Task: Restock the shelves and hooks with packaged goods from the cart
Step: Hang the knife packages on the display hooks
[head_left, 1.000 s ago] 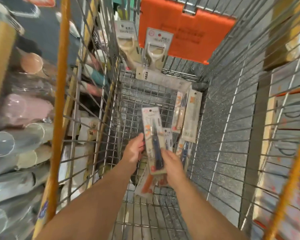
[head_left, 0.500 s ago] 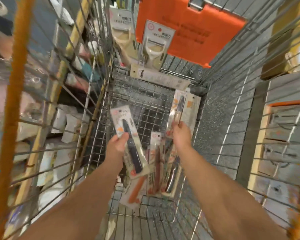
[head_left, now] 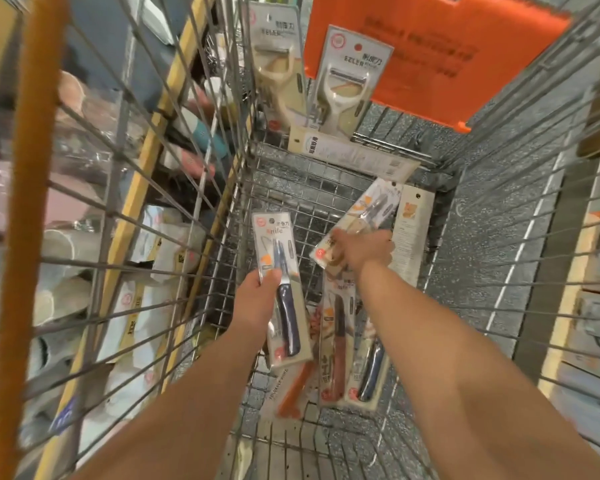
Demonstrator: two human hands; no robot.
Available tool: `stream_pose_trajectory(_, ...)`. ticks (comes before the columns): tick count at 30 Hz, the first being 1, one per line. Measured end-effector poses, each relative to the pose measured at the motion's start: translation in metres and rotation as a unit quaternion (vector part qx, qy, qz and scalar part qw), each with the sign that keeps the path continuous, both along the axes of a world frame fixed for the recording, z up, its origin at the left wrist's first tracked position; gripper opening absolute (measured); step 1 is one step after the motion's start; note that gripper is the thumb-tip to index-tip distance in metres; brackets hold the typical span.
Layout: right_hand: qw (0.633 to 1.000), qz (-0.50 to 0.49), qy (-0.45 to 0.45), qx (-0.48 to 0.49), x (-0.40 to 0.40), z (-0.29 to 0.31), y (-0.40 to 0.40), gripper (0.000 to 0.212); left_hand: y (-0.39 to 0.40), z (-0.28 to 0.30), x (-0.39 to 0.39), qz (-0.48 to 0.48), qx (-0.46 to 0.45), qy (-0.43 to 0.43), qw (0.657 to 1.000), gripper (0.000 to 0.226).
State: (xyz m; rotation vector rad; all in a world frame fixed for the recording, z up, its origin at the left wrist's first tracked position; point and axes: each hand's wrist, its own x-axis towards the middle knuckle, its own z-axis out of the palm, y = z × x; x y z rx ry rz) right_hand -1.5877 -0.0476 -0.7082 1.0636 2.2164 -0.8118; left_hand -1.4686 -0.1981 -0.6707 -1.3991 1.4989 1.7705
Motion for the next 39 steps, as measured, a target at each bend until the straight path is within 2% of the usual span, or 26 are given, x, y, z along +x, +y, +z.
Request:
stream_pose_trajectory(5, 0.994, -0.066, -0.011, -0.090, -0.008, 0.004, 0.017, 0.059, 0.001, 0.004, 0.001, -0.002, 0.014, -0.007, 1.000, 0.008)
stream_pose_trajectory(9, 0.994, -0.056, 0.035, -0.089, 0.003, 0.026, 0.026, 0.039, 0.000, 0.009, -0.001, 0.018, 0.039, -0.020, 0.999, 0.009)
stream_pose_trajectory(11, 0.977, -0.108, 0.044, -0.178, 0.013, 0.044, 0.025, 0.029, -0.001, 0.012, -0.005, 0.027, 0.047, -0.021, 0.998, 0.011)
stream_pose_trajectory(13, 0.941, -0.165, 0.015, -0.295, 0.026, 0.065, 0.023, 0.020, 0.000, 0.015, -0.007, 0.047, 0.051, -0.021, 0.997, 0.014)
stream_pose_trajectory(15, 0.911, -0.172, -0.030, -0.372, 0.042, 0.084, 0.018, 0.020, -0.001, 0.015, -0.006, 0.087, 0.098, -0.008, 0.991, 0.036)
stream_pose_trajectory(17, 0.906, -0.148, -0.061, -0.391, 0.061, 0.089, 0.008, 0.022, 0.001, 0.011, -0.002, 0.095, 0.163, 0.010, 0.982, 0.065)
stream_pose_trajectory(21, 0.932, -0.047, -0.090, -0.347, 0.094, 0.082, -0.013, 0.018, 0.004, 0.009, 0.001, 0.056, 0.128, -0.005, 0.990, 0.048)
stream_pose_trajectory(25, 0.924, -0.163, -0.077, -0.338, 0.111, 0.062, -0.005, 0.012, 0.000, 0.001, 0.010, 0.066, 0.097, -0.044, 0.992, 0.017)
stream_pose_trajectory(28, 0.951, -0.196, -0.036, -0.236, 0.124, 0.043, 0.013, 0.025, -0.004, -0.002, 0.015, 0.067, 0.079, -0.048, 0.993, 0.021)
stream_pose_trajectory(30, 0.982, -0.130, -0.047, -0.128, 0.129, 0.039, 0.018, 0.049, -0.007, -0.005, 0.017, 0.061, 0.060, -0.043, 0.995, 0.021)
stream_pose_trajectory(32, 0.997, -0.006, -0.063, -0.044, 0.132, 0.038, 0.017, 0.067, -0.009, -0.006, 0.021, 0.039, 0.035, -0.046, 0.998, 0.025)
stream_pose_trajectory(34, 0.995, 0.069, -0.070, -0.019, 0.131, 0.035, 0.017, 0.073, -0.009, -0.007, 0.025, 0.017, 0.013, -0.045, 0.999, 0.027)
stream_pose_trajectory(37, 0.993, 0.049, -0.103, -0.042, 0.122, 0.036, 0.018, 0.071, -0.006, -0.003, 0.028, -0.024, -0.003, -0.042, 0.999, 0.040)
stream_pose_trajectory(39, 0.992, 0.039, -0.105, -0.049, 0.116, 0.040, 0.022, 0.060, -0.002, -0.002, 0.028, -0.056, -0.002, -0.044, 0.997, 0.039)
